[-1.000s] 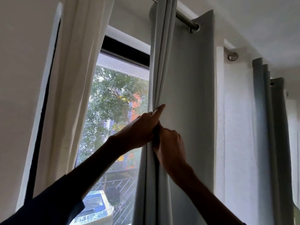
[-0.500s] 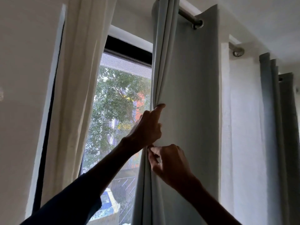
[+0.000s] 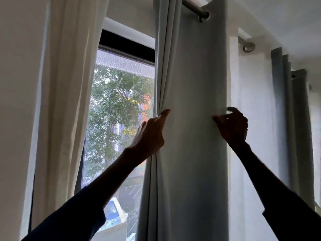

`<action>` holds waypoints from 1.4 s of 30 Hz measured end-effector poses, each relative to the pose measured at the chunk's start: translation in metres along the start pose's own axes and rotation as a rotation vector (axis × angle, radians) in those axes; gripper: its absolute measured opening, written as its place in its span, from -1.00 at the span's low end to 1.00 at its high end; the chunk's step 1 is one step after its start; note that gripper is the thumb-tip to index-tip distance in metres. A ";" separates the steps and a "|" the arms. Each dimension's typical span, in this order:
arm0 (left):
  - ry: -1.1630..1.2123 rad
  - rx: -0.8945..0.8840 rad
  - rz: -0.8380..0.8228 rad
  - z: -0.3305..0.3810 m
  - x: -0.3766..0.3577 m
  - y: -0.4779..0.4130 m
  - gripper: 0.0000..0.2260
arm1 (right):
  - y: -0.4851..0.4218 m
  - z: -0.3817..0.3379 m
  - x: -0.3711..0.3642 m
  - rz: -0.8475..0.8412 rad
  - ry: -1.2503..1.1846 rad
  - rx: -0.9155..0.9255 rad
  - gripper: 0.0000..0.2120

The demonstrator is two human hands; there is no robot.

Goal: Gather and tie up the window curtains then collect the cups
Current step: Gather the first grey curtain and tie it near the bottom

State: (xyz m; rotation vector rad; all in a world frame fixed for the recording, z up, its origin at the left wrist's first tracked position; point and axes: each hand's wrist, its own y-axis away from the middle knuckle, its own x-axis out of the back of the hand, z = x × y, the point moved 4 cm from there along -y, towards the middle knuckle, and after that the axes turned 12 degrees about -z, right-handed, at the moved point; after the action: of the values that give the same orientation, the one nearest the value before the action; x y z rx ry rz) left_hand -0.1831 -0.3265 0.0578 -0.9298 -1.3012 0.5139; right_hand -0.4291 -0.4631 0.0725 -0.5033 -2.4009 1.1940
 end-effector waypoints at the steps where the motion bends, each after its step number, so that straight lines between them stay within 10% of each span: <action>1: -0.002 -0.004 -0.001 0.001 0.000 0.000 -0.33 | 0.000 -0.003 -0.002 -0.010 -0.003 0.029 -0.53; 8: -0.012 -0.045 -0.004 -0.005 0.002 0.001 -0.34 | -0.018 -0.007 -0.016 -0.069 0.082 -0.110 -0.07; 12: -0.018 -0.045 -0.006 -0.016 0.003 0.001 -0.31 | -0.015 -0.022 -0.021 -0.082 0.023 0.002 -0.66; 23: -0.055 -0.033 -0.036 -0.051 -0.004 0.003 -0.31 | 0.048 -0.190 -0.062 -0.064 0.241 0.628 -0.89; 28: 0.714 0.228 -0.102 -0.048 0.006 0.007 -0.73 | 0.079 -0.228 -0.067 -0.077 0.211 0.829 -0.89; 34: -0.009 -0.079 -0.074 -0.046 0.009 0.012 -0.24 | 0.064 -0.150 -0.059 -0.184 0.281 0.586 -0.84; 42: 0.088 -0.204 -0.122 0.004 0.015 0.013 -0.13 | 0.101 -0.101 -0.062 -0.246 0.337 0.498 -0.86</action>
State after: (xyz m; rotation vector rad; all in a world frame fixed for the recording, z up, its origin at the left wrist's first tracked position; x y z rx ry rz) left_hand -0.1817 -0.3064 0.0559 -1.0224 -1.3379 0.2462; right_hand -0.3110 -0.3692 0.0337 -0.2185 -1.7421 1.3998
